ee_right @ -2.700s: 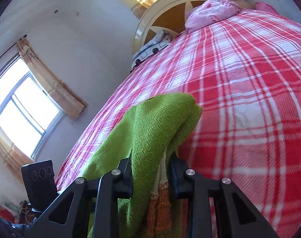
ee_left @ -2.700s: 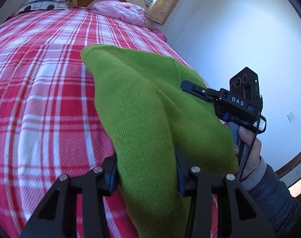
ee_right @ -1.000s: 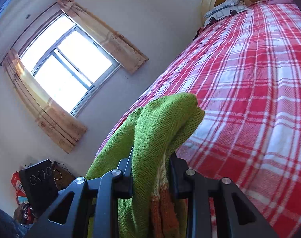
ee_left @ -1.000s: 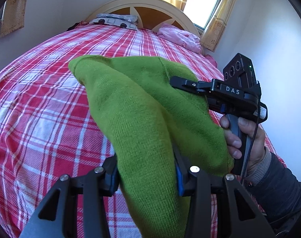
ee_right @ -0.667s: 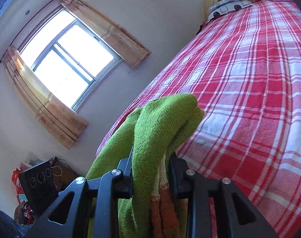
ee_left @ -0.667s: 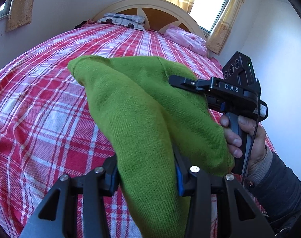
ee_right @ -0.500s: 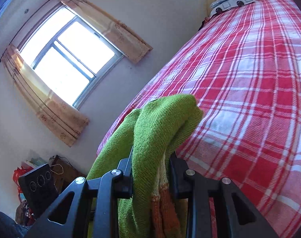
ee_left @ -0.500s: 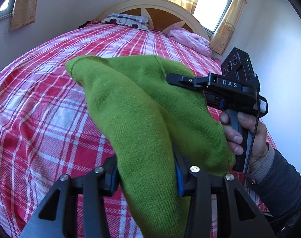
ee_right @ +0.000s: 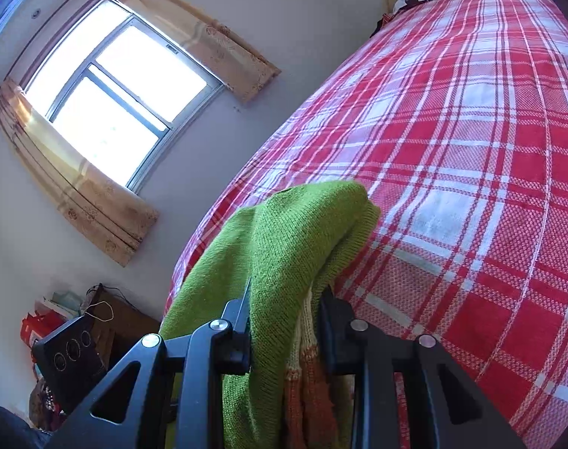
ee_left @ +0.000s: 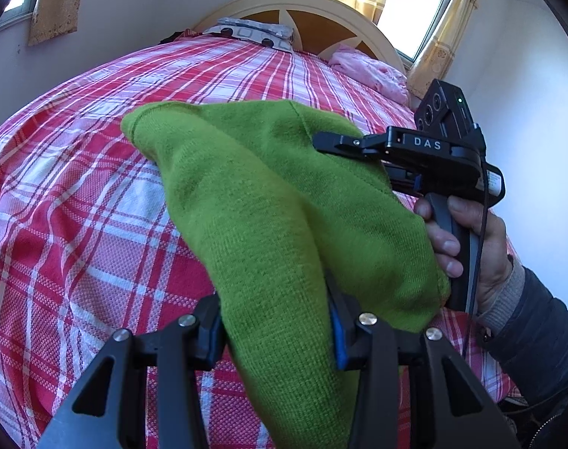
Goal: Fold small clothes
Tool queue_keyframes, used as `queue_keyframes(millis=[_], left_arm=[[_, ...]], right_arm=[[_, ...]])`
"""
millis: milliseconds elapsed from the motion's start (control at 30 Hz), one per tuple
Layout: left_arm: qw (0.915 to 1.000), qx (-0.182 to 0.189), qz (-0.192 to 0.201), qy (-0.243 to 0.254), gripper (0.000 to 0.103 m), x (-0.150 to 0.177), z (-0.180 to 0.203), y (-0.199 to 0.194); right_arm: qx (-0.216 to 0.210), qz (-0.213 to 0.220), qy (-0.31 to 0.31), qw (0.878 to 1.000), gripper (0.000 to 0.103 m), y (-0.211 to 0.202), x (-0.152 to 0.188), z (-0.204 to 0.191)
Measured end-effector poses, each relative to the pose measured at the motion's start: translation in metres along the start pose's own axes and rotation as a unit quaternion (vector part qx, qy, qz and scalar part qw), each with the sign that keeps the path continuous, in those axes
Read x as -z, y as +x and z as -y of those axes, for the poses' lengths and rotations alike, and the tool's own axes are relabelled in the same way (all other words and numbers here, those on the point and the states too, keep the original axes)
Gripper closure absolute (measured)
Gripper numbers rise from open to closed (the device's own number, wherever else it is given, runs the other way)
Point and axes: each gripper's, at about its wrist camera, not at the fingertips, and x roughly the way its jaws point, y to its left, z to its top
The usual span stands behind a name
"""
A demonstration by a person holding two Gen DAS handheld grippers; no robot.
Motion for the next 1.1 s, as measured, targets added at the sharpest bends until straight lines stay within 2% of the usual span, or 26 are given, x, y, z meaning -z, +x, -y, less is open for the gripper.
queue_keyframes(millis=[167, 300, 333, 433, 567, 600, 667, 733, 833, 867, 900, 967, 1000, 1100], left_arm=[[0.9999, 0.000, -0.004, -0.012, 0.056, 0.003, -0.004, 0.004], [0.9999, -0.009, -0.007, -0.006, 0.049, 0.006, -0.003, 0.007], [0.9999, -0.014, -0.006, -0.005, 0.045, 0.006, -0.003, 0.007], [0.9996, -0.026, -0.007, -0.001, 0.042, 0.005, 0.000, 0.003], [0.9991, -0.042, -0.003, 0.011, 0.038, -0.002, 0.003, -0.012], [0.9988, -0.046, 0.001, 0.014, 0.034, -0.003, 0.002, -0.016], [0.9976, -0.063, 0.022, 0.017, 0.030, -0.008, -0.002, -0.029], [0.9951, -0.084, 0.050, 0.018, 0.023, -0.014, -0.006, -0.038], [0.9902, -0.116, 0.076, 0.017, 0.010, -0.022, -0.014, -0.036], [0.9877, -0.133, 0.080, 0.018, 0.010, -0.024, -0.017, -0.030], [0.9841, -0.159, 0.076, 0.019, 0.010, -0.026, -0.021, -0.020], [0.9801, -0.182, 0.077, 0.018, 0.009, -0.027, -0.027, -0.007], [0.9780, -0.198, 0.066, 0.011, 0.005, -0.027, -0.033, 0.004], [0.9794, -0.196, 0.048, 0.004, 0.000, -0.021, -0.041, 0.018]], right_arm=[[0.007, 0.001, 0.009, 1.000, 0.074, 0.002, 0.002, 0.008], [0.016, -0.008, 0.020, 1.000, 0.074, 0.003, 0.005, 0.016], [0.021, -0.011, 0.021, 0.999, 0.071, 0.003, 0.005, 0.016], [0.038, -0.016, 0.018, 0.999, 0.068, 0.001, 0.007, 0.015], [0.064, -0.002, 0.008, 0.998, 0.066, -0.017, 0.011, 0.007], [0.072, 0.008, 0.004, 0.997, 0.065, -0.025, 0.013, 0.004], [0.068, 0.031, -0.007, 0.997, 0.065, -0.045, 0.017, -0.008], [0.055, 0.035, -0.016, 0.998, 0.065, -0.059, 0.025, -0.022], [0.070, 0.018, -0.053, 0.996, 0.065, -0.071, 0.045, -0.050], [0.080, 0.008, -0.066, 0.995, 0.065, -0.071, 0.054, -0.058], [0.088, -0.003, -0.076, 0.993, 0.065, -0.070, 0.063, -0.064], [0.107, -0.013, -0.095, 0.990, 0.065, -0.068, 0.077, -0.073], [0.117, -0.014, -0.104, 0.988, 0.066, -0.068, 0.083, -0.073], [0.156, -0.023, -0.102, 0.982, 0.071, -0.062, 0.094, -0.067]])
